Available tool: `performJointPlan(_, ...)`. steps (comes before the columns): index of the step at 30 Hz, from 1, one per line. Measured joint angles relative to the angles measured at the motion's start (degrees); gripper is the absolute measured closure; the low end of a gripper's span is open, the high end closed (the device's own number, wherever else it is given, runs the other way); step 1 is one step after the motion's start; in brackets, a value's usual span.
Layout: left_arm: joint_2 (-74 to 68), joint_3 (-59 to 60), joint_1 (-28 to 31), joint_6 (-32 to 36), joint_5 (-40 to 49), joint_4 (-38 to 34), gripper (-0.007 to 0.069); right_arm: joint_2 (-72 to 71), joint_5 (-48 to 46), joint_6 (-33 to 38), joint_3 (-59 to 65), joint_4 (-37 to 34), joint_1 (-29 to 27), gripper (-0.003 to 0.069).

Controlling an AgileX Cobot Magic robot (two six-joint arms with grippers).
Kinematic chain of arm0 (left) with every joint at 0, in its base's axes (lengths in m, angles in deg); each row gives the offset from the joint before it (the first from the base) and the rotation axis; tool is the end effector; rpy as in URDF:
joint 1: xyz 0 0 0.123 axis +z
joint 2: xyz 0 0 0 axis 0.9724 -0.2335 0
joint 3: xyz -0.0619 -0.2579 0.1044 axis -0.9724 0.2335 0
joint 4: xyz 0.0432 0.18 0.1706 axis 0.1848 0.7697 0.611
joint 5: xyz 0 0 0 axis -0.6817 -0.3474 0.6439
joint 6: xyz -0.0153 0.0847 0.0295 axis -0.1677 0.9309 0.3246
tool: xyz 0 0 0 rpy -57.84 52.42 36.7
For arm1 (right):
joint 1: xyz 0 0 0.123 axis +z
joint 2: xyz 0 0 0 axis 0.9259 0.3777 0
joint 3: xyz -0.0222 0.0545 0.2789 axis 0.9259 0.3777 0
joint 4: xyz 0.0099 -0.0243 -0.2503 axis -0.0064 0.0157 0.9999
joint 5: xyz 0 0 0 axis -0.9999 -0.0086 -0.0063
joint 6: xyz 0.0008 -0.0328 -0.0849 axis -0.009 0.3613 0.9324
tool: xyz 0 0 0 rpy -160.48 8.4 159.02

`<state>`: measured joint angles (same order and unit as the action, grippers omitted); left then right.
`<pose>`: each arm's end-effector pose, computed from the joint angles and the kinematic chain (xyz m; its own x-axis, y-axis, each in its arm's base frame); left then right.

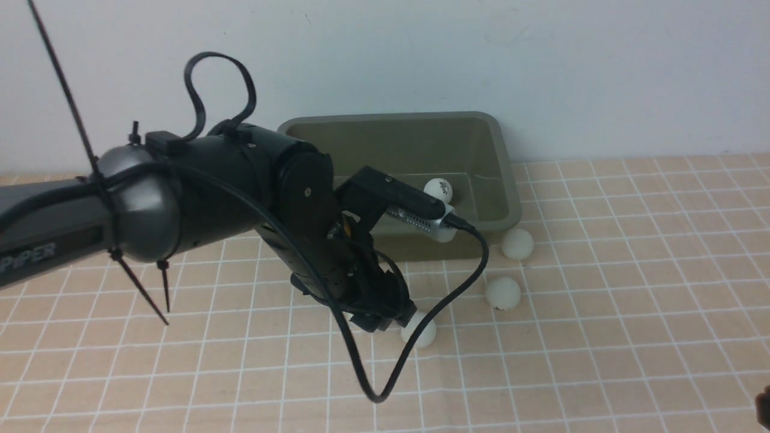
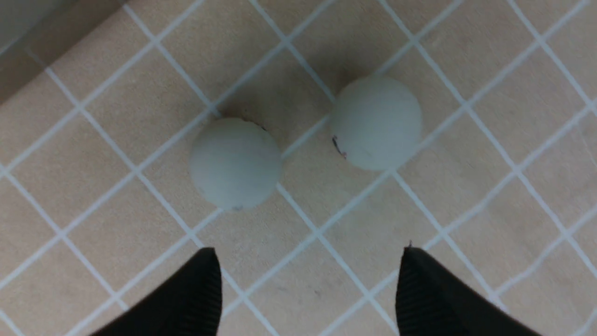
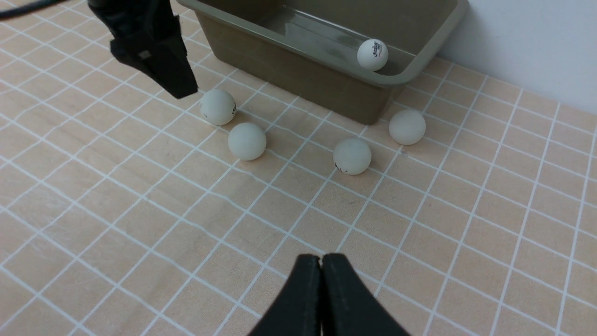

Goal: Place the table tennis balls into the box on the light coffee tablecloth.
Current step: 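Reach for and grasp a ping pong ball on the table beside the basket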

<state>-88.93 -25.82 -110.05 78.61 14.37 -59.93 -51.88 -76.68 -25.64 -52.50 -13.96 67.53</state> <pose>0.3050 -0.2093 0.2182 -0.7846 0.4899 -0.3799 0.5523 0.8307 -0.0694 0.0452 0.0440 0.2903 -0.4115 -0.2949 -0.8624 -0.5650 0.8250 -0.0125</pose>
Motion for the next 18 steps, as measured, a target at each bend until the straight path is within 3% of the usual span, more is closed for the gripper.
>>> performJointPlan(11, -7.64, -5.38, 0.0, -16.07, -0.31, 14.81, 0.0253, 0.0, -0.54, 0.0, 0.0, 0.0, 0.0, 0.0671)
performJointPlan(18, -8.99, -5.49, -0.02, -15.66, -1.89, 12.57, 0.0253, 0.0, -0.66, 0.0, 0.0, 0.0, 0.0, 0.0671)
